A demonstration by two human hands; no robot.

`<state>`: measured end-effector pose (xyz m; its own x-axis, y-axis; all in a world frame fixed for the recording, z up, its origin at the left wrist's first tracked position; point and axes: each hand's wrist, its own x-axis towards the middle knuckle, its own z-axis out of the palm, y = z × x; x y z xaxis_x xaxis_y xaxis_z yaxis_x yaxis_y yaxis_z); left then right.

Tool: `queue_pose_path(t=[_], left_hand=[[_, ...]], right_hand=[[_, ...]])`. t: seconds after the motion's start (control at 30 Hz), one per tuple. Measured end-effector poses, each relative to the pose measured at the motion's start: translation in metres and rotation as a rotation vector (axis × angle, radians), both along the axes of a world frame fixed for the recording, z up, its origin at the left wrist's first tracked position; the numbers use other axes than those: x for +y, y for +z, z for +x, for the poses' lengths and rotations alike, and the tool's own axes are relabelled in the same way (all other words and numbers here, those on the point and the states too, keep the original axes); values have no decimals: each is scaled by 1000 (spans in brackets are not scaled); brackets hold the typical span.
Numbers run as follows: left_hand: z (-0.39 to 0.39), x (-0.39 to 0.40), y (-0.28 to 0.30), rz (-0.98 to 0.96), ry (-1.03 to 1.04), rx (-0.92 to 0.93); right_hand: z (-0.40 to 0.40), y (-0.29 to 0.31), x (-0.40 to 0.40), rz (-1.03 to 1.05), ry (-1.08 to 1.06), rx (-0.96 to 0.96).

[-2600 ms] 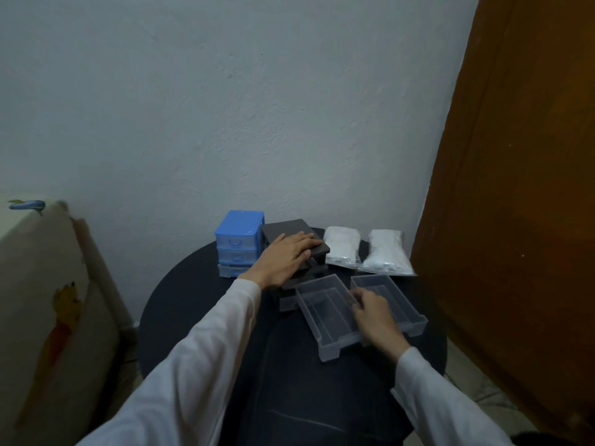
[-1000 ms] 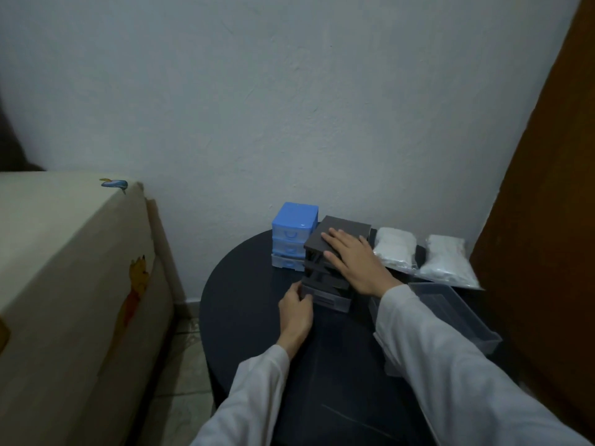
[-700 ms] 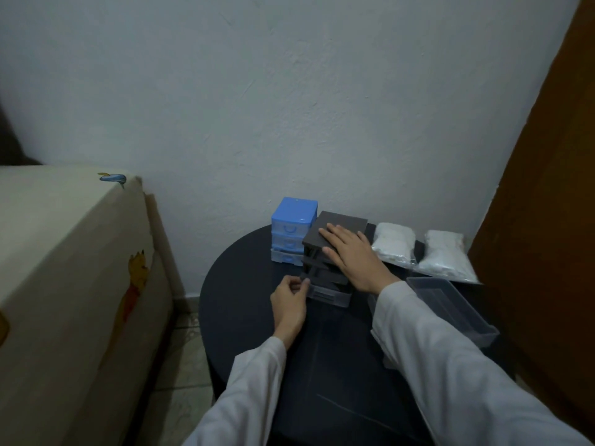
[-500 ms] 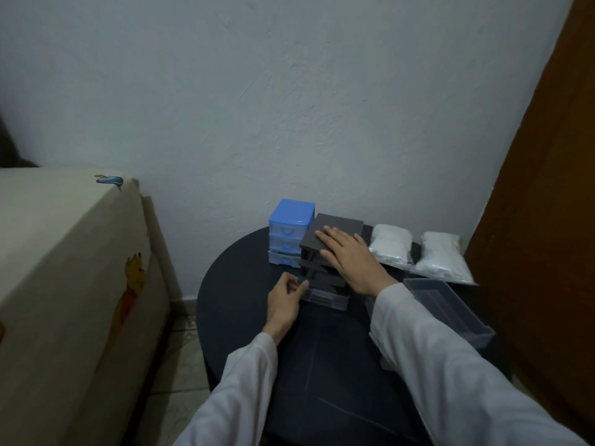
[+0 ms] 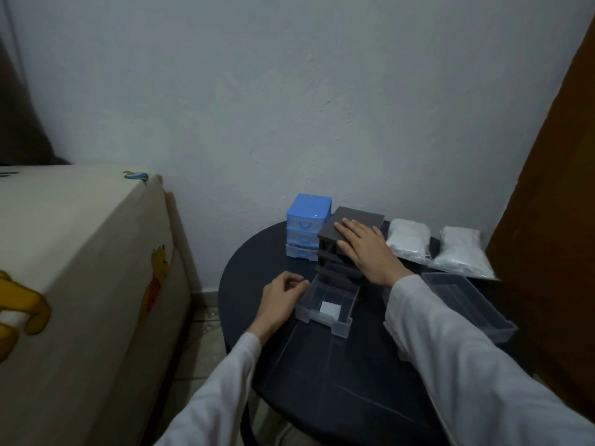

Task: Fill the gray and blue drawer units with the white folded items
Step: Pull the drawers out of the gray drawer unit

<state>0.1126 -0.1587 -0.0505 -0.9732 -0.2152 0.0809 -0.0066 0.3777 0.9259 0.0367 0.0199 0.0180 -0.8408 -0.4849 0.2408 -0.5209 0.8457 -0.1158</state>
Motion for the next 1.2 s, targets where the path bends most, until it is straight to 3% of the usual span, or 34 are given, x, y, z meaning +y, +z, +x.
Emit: queue_pose_path(t=[0.13,0.4,0.8,1.2], left_hand=[[-10,20,0,-2,-128,-62],[-8,17,-8,-85,-173,-22],[28,10,-1,-81,-114,-25],[66,22,-11,73,-54,-18]], right_hand=[[0,0,-1,6,-5,3],[-2,0,0,5,-1,20],[-1,-1,-7,40,6,54],[-2,0,-9,35,1,41]])
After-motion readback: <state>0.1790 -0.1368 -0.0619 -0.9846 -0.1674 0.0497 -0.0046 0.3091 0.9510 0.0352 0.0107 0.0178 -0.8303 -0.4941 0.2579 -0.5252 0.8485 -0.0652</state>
